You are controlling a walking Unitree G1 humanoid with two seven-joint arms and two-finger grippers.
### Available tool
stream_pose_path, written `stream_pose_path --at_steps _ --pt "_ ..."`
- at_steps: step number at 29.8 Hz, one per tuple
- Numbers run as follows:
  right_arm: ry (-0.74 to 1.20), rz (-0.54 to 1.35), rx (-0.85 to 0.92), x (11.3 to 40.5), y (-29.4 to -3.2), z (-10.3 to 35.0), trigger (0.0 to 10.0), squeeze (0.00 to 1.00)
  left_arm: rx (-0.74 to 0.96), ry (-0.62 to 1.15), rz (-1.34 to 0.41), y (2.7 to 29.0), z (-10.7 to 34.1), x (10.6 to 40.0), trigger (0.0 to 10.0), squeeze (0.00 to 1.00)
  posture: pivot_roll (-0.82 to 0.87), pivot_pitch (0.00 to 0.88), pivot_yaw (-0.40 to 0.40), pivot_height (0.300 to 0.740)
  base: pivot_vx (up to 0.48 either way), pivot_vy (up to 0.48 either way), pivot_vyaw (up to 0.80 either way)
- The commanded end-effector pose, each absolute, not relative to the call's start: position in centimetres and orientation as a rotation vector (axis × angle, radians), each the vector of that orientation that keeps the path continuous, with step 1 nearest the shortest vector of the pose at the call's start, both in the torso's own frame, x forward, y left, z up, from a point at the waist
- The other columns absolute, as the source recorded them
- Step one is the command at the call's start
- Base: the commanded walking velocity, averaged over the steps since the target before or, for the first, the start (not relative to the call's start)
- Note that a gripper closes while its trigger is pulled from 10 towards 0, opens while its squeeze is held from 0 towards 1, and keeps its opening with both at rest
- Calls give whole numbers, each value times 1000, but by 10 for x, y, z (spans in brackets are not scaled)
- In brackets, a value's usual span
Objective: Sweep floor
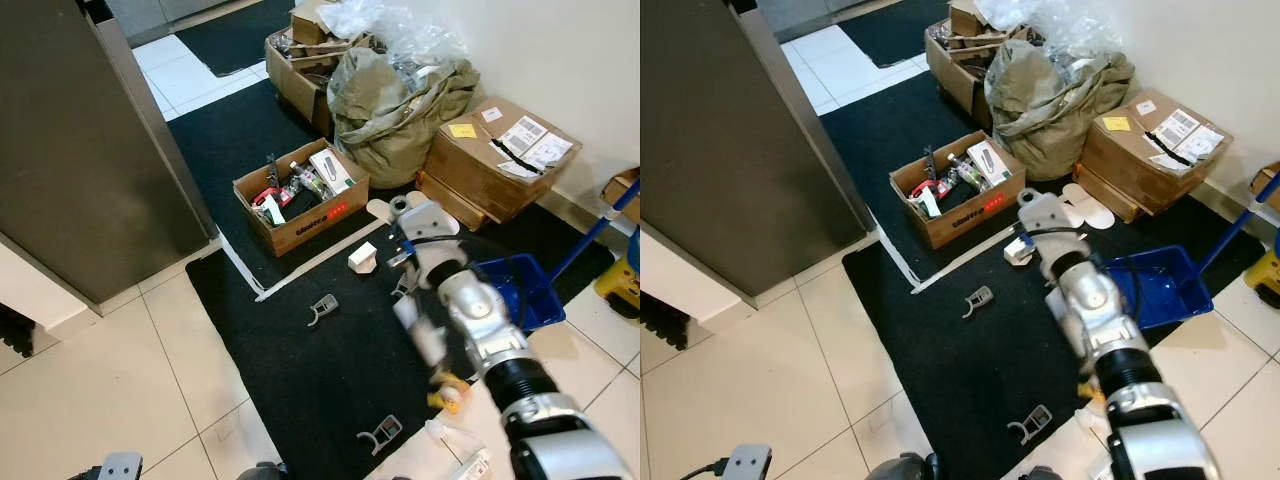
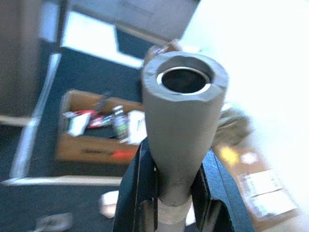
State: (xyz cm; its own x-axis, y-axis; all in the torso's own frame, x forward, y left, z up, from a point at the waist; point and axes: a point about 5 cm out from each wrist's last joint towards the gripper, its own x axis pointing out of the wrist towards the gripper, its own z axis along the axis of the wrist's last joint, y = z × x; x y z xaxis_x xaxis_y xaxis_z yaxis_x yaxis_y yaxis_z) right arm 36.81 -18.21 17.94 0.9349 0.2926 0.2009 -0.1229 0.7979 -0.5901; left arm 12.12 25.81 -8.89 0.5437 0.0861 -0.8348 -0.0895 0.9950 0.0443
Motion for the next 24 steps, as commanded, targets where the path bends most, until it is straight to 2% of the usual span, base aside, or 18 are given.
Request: stream_pose_path --at_steps 1,13,15,19,21,24 --pt "-414 267 -642 367 -168 198 10000 0 5 1020 113 264 -90 111 10000 0 85 208 96 740 0 0 0" --pt "-439 317 -604 371 -167 215 10000 0 -13 1000 100 256 -90 120 10000 0 56 172 78 740 0 0 0" --pt "-393 383 -499 373 -167 215 10000 0 -18 999 93 252 -90 123 10000 0 43 142 65 740 0 0 0" --pt "-374 417 -451 373 -168 215 10000 0 -20 998 91 251 -90 125 10000 0 37 131 61 740 0 0 0" --pt "-313 506 -296 372 -170 213 10000 0 -20 999 89 248 -90 129 10000 0 24 93 47 740 0 0 0" --pt "-272 572 -221 371 -171 210 10000 0 -20 1000 90 245 -90 133 10000 0 15 71 41 740 0 0 0"
